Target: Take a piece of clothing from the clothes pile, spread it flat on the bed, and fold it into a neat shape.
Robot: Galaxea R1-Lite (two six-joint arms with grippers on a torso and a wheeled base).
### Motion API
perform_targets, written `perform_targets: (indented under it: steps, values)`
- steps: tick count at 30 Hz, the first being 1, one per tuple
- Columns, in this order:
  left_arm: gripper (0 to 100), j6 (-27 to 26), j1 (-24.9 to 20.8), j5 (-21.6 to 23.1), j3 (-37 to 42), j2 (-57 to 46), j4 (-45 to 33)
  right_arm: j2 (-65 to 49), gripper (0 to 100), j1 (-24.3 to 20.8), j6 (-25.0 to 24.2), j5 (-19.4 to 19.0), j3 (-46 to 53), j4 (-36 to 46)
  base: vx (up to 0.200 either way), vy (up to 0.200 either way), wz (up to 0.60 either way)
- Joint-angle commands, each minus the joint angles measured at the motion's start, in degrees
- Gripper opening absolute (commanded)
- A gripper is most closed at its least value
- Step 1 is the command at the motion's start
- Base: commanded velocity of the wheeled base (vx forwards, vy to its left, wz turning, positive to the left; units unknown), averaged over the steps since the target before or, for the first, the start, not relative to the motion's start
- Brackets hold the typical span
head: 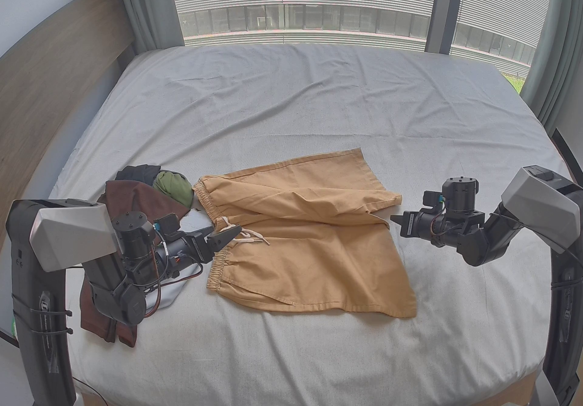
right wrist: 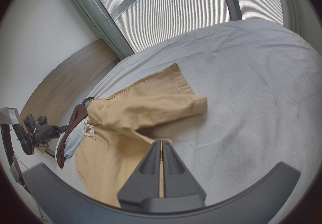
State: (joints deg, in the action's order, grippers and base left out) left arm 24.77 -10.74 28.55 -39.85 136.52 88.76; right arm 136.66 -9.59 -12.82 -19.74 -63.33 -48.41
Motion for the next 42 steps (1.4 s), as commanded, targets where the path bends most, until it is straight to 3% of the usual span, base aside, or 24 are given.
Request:
perform_targets:
  steps: [1, 17, 18, 30, 42]
  values:
    - [100, -0.1, -1.0, -0.1, 0.2, 1.6, 0.0, 0.0, 0, 0.3, 0.2, -0.1, -1.8, 0.9, 0.000, 0.000, 0.00]
    - [100, -1.5, -0.9, -0.1, 0.2, 2.4, 0.0, 1.6, 0, 0.5, 2.9, -0.1, -0.1, 1.5, 0.000, 0.000, 0.00]
    - [100, -1.5, -0.9, -0.1, 0.2, 2.4, 0.0, 2.1, 100, 0.5, 2.9, -0.1, -0.2, 1.1, 0.000, 0.000, 0.00]
    - [100, -1.5, -1.0, -0.1, 0.2, 2.7, 0.0, 4.1, 100, 0.3, 2.7, -0.1, 1.7, -1.9, 0.000, 0.000, 0.00]
    - [100, -1.5, -1.0, -0.1, 0.2, 2.8, 0.0, 0.4, 100, -0.4, 3.9, -0.2, 23.2, -10.7, 0.000, 0.000, 0.00]
